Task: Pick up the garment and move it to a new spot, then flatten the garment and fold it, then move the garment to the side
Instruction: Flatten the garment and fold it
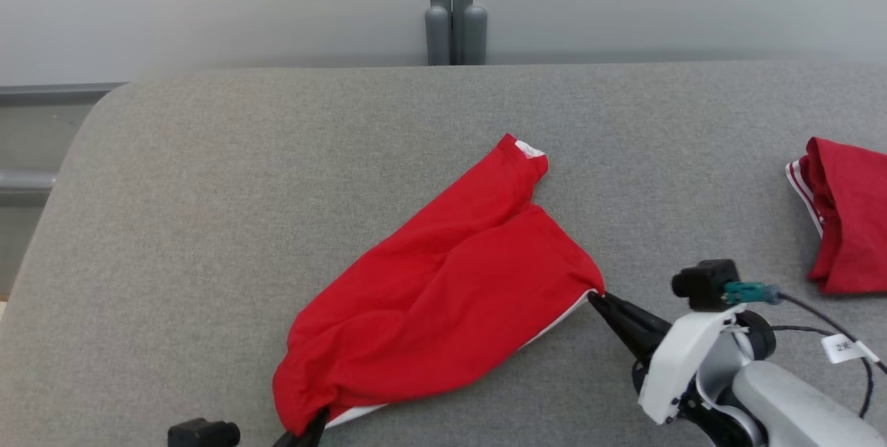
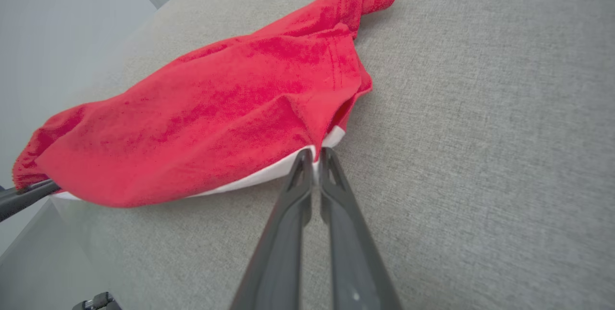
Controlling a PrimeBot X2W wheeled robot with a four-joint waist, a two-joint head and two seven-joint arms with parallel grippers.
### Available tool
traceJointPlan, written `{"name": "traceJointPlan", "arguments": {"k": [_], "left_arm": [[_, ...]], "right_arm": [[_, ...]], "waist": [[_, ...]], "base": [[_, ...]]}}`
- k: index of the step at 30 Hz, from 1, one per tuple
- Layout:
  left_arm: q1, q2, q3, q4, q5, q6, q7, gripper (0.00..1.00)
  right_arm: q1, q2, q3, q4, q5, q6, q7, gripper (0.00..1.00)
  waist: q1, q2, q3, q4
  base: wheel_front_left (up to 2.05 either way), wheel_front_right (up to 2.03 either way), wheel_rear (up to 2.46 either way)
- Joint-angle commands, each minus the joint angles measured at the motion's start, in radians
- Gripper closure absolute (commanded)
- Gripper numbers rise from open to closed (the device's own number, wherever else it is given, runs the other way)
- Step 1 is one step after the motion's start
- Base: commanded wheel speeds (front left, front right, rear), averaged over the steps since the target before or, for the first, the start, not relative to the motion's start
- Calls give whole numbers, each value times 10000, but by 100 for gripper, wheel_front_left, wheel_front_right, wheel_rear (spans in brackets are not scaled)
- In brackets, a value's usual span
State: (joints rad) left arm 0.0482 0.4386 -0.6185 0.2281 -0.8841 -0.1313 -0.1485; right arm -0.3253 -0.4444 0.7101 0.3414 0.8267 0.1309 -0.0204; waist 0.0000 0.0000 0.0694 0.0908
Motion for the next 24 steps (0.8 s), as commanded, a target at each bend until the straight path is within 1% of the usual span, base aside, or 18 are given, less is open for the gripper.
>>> {"name": "traceJointPlan", "arguments": {"k": [1, 4, 7, 9, 11, 13, 15, 16, 18, 20, 22, 24], "left_arm": [[179, 218, 162, -605, -252, 80, 119, 100], [450, 709, 438, -2768, -746, 376, 696, 100], [404, 1290, 759, -4999, -1096, 864, 1482, 100], [105, 1564, 1021, -6300, -1376, 1139, 1966, 100], [-347, 1698, 1318, -7326, -1816, 1344, 2452, 100], [-1093, 1848, 1620, -7982, -2289, 1508, 3046, 100], [-2179, 1840, 1916, -8250, -2773, 1654, 3661, 100], [-2706, 1808, 2002, -8257, -2942, 1741, 3981, 100], [-4140, 1708, 2127, -7968, -3213, 1974, 4699, 100], [-5786, 1476, 2065, -7383, -3257, 2165, 5384, 100], [-7496, 1108, 1945, -6479, -3193, 2377, 5985, 100], [-9293, 633, 1833, -5351, -2955, 2548, 6363, 100]], "right_arm": [[262, -339, -219, -535, 434, -4, 35, 100], [794, -1161, -1008, -2424, 1624, -1, 199, 100], [1255, -2020, -2108, -4257, 2655, -1, 423, 100], [1413, -2476, -2915, -5319, 3197, -1, 612, 100], [1458, -2846, -3709, -6169, 3658, -1, 873, 100], [1259, -3142, -4462, -6767, 3996, -1, 1196, 100], [820, -3405, -5141, -7032, 4172, 1, 1558, 100], [569, -3435, -5385, -7105, 4305, 1, 1754, 100], [-176, -3542, -5802, -6943, 4245, -1, 2219, 100], [-1160, -3427, -5977, -6705, 4150, 1, 2732, 100], [-2397, -3205, -6061, -6268, 4005, -1, 3259, 100], [-3809, -2854, -6172, -5595, 3609, -1, 3665, 100]], "waist": [[0, 0, -280, -40], [0, 0, -498, -125], [0, 0, -552, -299], [0, 0, -468, -443], [0, 0, -237, -583], [0, 0, 126, -703], [0, 0, 618, -796], [0, 0, 889, -843], [0, 0, 1547, -928], [0, 0, 2250, -966], [0, 0, 3014, -1003], [0, 0, 3810, -1035]], "base": [[0, 0, 0], [0, 0, 0], [0, 0, 0], [0, 0, 0], [0, 0, 0], [0, 0, 0], [0, 0, 0], [0, 0, 0], [0, 0, 0], [0, 0, 0], [0, 0, 0], [0, 0, 0]]}}
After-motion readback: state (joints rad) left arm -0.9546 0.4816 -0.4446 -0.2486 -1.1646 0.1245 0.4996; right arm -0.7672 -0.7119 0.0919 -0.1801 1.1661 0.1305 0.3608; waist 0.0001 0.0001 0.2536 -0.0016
